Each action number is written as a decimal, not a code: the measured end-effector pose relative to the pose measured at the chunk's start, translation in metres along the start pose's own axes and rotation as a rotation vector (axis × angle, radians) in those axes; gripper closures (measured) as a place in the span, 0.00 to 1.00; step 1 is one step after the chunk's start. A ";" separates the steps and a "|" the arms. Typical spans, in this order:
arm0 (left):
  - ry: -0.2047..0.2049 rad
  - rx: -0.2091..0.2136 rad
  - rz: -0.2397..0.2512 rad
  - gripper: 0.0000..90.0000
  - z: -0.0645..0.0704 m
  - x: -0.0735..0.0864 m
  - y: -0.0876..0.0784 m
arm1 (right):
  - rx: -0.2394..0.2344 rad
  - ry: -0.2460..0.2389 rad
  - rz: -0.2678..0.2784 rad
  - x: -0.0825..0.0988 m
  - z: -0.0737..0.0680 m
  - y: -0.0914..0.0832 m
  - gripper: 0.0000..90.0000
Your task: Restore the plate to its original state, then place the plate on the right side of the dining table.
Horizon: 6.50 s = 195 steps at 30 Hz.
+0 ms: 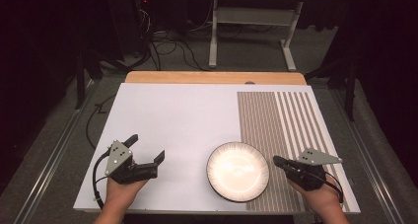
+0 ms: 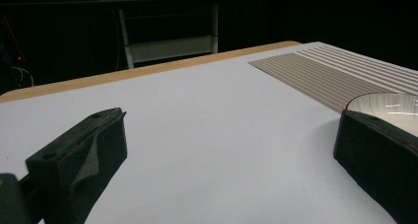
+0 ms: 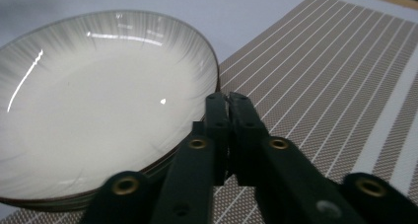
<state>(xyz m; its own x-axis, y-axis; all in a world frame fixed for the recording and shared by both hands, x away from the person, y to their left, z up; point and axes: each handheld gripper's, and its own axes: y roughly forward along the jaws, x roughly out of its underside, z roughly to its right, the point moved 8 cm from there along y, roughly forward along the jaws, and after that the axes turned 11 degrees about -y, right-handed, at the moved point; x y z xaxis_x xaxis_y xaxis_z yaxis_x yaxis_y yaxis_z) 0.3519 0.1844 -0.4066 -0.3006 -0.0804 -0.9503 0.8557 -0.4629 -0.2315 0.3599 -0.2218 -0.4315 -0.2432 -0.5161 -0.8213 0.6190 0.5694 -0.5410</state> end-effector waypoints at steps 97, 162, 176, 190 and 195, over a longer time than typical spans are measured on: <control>-0.007 0.029 -0.021 0.00 0.002 0.001 0.000 | -0.134 -0.121 -0.121 0.006 -0.023 0.006 1.00; -0.021 0.028 -0.018 0.00 -0.001 0.000 -0.002 | -0.245 -0.151 -0.137 -0.003 -0.057 0.034 1.00; -0.021 0.108 -0.040 0.00 0.033 -0.003 0.006 | -0.247 -0.159 -0.142 -0.005 -0.060 0.037 1.00; 0.003 0.194 -0.149 0.00 0.076 0.011 0.030 | -0.238 -0.164 -0.147 -0.005 -0.059 0.037 1.00; -0.002 0.225 -0.210 0.00 0.091 0.021 0.041 | -0.239 -0.156 -0.148 -0.005 -0.059 0.037 1.00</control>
<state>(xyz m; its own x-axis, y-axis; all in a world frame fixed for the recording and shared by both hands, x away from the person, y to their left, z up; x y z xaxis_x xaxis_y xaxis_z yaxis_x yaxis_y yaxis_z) 0.3426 0.0833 -0.4171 -0.4620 0.0355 -0.8862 0.6604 -0.6533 -0.3704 0.3397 -0.1607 -0.4583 -0.1882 -0.6859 -0.7029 0.3878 0.6057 -0.6948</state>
